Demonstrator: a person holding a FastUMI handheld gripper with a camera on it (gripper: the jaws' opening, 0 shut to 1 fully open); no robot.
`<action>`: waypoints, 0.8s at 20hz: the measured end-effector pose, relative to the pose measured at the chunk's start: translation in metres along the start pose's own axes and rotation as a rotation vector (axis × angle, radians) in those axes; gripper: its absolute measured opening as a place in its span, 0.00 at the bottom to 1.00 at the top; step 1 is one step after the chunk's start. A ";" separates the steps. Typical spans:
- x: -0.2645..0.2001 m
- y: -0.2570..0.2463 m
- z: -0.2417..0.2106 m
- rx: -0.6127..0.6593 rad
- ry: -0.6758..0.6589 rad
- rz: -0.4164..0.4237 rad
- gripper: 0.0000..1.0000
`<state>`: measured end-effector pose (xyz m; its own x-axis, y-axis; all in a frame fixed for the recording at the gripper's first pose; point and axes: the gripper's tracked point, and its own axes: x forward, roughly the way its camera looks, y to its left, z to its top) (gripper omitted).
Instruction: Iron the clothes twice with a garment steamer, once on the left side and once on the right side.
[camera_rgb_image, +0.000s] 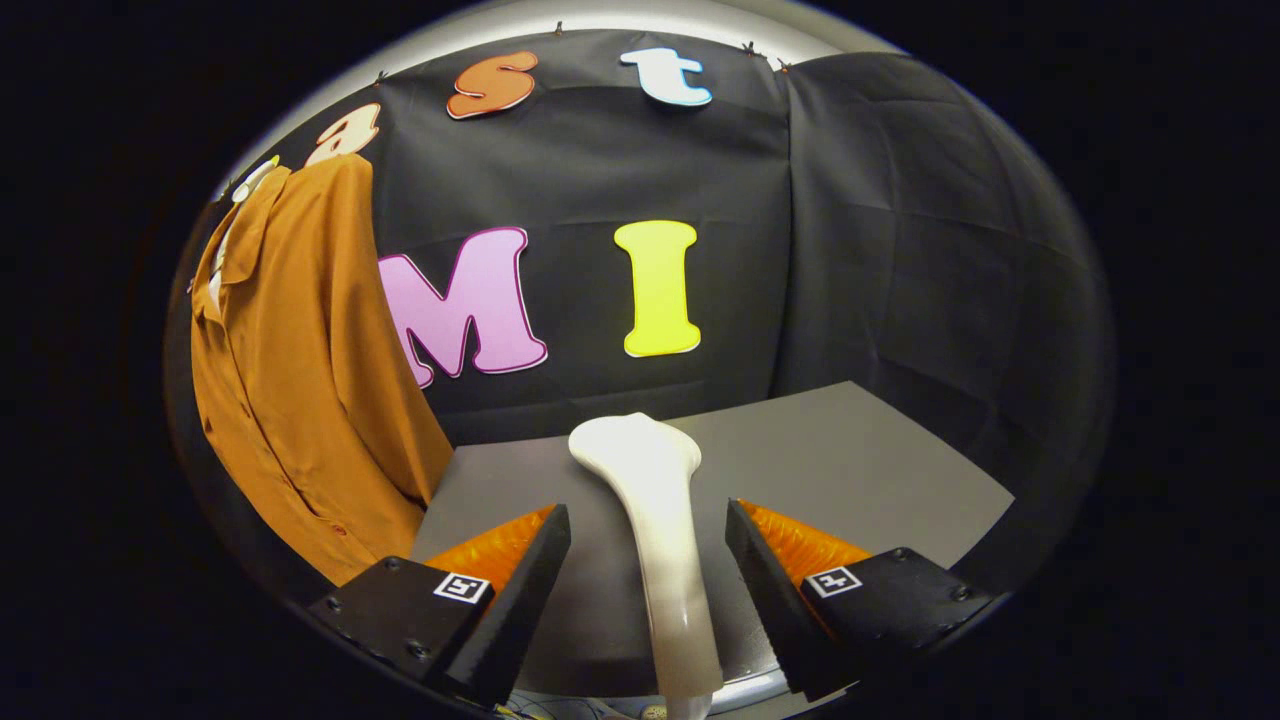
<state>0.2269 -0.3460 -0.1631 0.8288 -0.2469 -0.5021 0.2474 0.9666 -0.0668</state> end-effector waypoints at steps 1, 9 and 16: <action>0.008 -0.002 -0.002 0.001 0.019 -0.001 0.98; 0.041 -0.007 -0.032 -0.060 0.173 -0.011 0.91; 0.045 -0.007 -0.036 -0.059 0.183 0.030 0.44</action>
<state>0.2443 -0.3615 -0.2160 0.7291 -0.2062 -0.6526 0.1892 0.9771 -0.0974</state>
